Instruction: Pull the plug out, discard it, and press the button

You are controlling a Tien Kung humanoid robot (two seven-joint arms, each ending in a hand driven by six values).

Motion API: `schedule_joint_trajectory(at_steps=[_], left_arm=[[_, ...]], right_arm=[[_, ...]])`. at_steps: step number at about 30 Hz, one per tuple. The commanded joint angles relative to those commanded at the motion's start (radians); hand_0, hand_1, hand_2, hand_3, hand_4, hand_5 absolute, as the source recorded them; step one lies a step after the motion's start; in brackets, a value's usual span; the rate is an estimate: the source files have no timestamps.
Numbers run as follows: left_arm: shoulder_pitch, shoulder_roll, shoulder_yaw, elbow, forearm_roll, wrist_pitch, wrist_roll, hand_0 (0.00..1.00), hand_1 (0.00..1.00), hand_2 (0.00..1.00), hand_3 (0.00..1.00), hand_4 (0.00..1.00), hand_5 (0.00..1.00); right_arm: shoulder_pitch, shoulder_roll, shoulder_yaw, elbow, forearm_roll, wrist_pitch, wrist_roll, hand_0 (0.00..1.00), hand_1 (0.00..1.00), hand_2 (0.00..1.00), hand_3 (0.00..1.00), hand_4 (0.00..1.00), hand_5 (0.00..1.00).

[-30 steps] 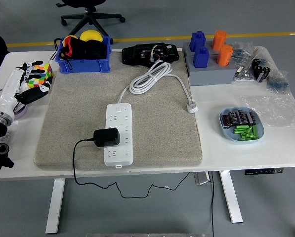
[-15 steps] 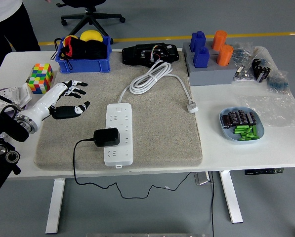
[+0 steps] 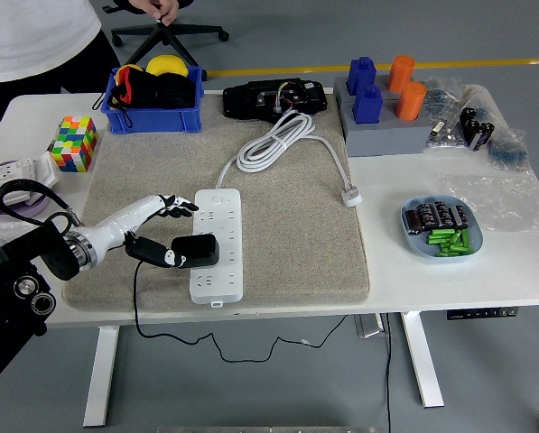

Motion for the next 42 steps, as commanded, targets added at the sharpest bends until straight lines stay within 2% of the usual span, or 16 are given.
schedule_joint_trajectory(at_steps=[4,5,10,11,16,17,22,23,28,29,34,35,40,42], left_arm=[[-0.007,0.001,0.031,0.008,0.001,0.011,-0.006,0.862,0.86,0.835,0.858,0.998,0.199],[-0.009,0.001,0.04,0.014,0.005,0.017,-0.009,0.862,0.853,0.824,0.839,0.998,0.155],[-0.013,-0.008,0.067,0.024,0.03,0.042,-0.018,0.862,0.853,0.824,0.839,0.998,0.155],[-0.015,-0.009,0.071,0.025,0.032,0.046,-0.02,0.809,0.719,0.671,0.734,0.949,0.002],[-0.021,-0.016,0.089,0.039,0.056,0.072,-0.022,0.809,0.719,0.671,0.734,0.949,0.002],[-0.021,-0.016,0.091,0.041,0.059,0.082,-0.026,0.677,0.588,0.528,0.597,0.878,0.002],[-0.018,-0.022,0.094,0.043,0.063,0.123,-0.044,0.677,0.588,0.528,0.597,0.878,0.002],[-0.018,-0.023,0.095,0.043,0.065,0.125,-0.043,0.524,0.411,0.406,0.551,0.827,0.002],[-0.016,-0.029,0.095,0.04,0.066,0.133,-0.037,0.524,0.411,0.406,0.551,0.827,0.002],[-0.017,-0.03,0.095,0.04,0.066,0.131,-0.034,0.472,0.324,0.333,0.508,0.749,0.002],[-0.013,-0.035,0.092,0.033,0.066,0.135,-0.037,0.472,0.324,0.333,0.508,0.749,0.002],[-0.012,-0.036,0.089,0.027,0.064,0.139,-0.042,0.425,0.311,0.321,0.513,0.722,0.002],[-0.013,-0.037,0.072,0.012,0.068,0.144,-0.047,0.425,0.311,0.321,0.513,0.722,0.002],[-0.015,-0.035,0.07,0.001,0.061,0.14,-0.043,0.419,0.302,0.316,0.51,0.752,0.002]], right_arm=[[0.0,-0.002,-0.003,-0.001,0.0,-0.001,0.0,0.727,0.679,0.66,0.642,0.742,0.586],[0.0,-0.003,-0.004,-0.001,0.001,-0.001,0.001,0.727,0.68,0.66,0.642,0.742,0.585],[-0.001,-0.002,-0.006,-0.001,0.001,-0.001,0.001,0.727,0.68,0.66,0.642,0.742,0.585],[-0.001,-0.002,-0.006,-0.001,0.001,-0.001,0.001,0.727,0.68,0.66,0.642,0.742,0.586],[-0.003,0.0,-0.004,0.0,-0.001,-0.001,0.001,0.727,0.68,0.66,0.642,0.742,0.586],[-0.004,0.001,-0.002,0.0,-0.002,-0.002,0.002,0.727,0.679,0.66,0.642,0.742,0.586],[-0.007,0.003,0.002,-0.001,-0.004,-0.002,0.002,0.727,0.679,0.66,0.642,0.742,0.586],[-0.007,0.003,0.003,-0.001,-0.005,-0.002,0.002,0.728,0.68,0.66,0.642,0.742,0.586],[-0.008,0.007,0.01,-0.001,-0.007,-0.002,0.002,0.728,0.68,0.66,0.642,0.742,0.586],[-0.008,0.008,0.012,0.0,-0.008,-0.002,0.002,0.728,0.679,0.66,0.642,0.742,0.586],[-0.01,0.01,0.019,0.0,-0.01,-0.002,0.002,0.728,0.679,0.66,0.642,0.742,0.586],[-0.011,0.011,0.021,-0.001,-0.01,-0.002,0.003,0.728,0.679,0.659,0.642,0.741,0.585],[-0.012,0.014,0.023,-0.001,-0.01,-0.002,0.002,0.728,0.679,0.659,0.642,0.741,0.585],[-0.012,0.015,0.024,-0.001,-0.01,-0.002,0.002,0.727,0.679,0.66,0.641,0.741,0.585]])
